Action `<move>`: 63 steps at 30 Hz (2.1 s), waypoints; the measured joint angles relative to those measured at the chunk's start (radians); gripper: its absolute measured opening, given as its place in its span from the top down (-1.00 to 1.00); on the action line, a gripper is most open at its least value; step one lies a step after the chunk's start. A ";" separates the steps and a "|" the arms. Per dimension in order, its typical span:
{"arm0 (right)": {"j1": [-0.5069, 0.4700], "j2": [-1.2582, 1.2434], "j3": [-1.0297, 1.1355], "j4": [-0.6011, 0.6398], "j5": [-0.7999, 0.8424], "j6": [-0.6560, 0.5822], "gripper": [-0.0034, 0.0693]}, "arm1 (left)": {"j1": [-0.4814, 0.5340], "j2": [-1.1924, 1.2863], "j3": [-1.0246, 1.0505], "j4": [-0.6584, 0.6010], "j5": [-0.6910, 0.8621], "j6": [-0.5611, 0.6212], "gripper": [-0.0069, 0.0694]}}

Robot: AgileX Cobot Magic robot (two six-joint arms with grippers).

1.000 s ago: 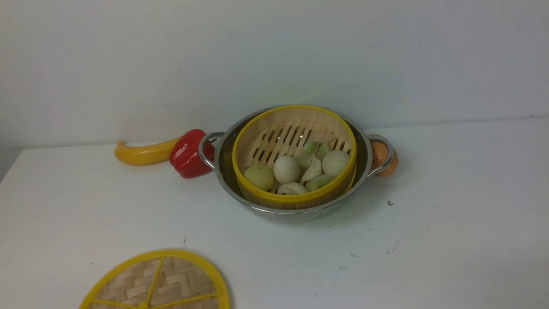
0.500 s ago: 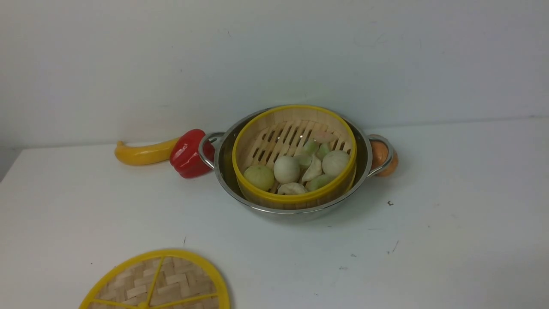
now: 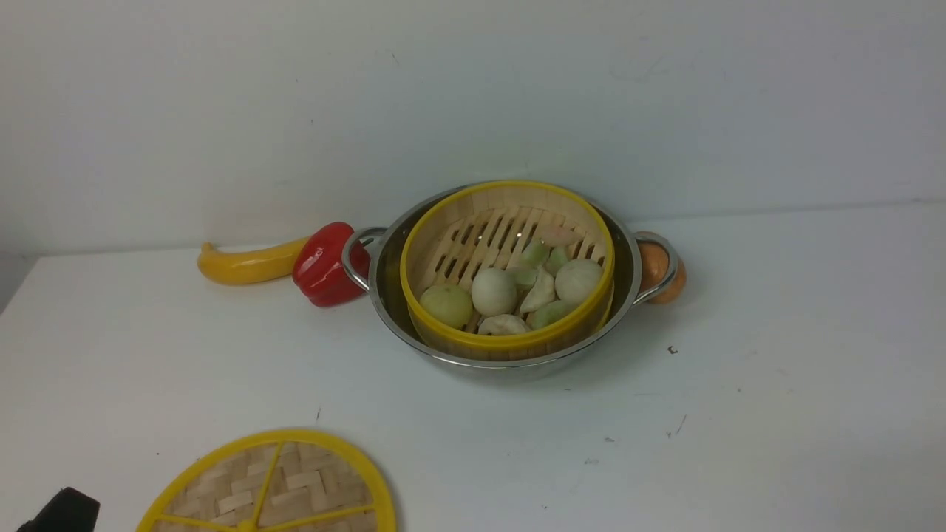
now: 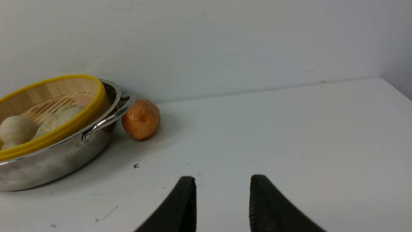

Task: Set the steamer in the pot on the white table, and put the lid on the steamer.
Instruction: 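Grasp the bamboo steamer lid lying on the table by its centre knob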

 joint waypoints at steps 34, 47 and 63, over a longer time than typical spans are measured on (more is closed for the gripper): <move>0.000 0.000 0.000 0.000 0.000 -0.001 0.22 | 0.000 0.064 -0.162 0.050 0.229 0.085 -0.27; 0.000 0.000 0.000 0.001 0.000 -0.002 0.22 | 0.000 0.696 -0.652 0.187 0.834 0.401 -0.27; 0.000 0.000 0.001 0.002 0.000 -0.001 0.22 | 0.000 1.262 -0.779 0.254 0.816 0.600 -0.27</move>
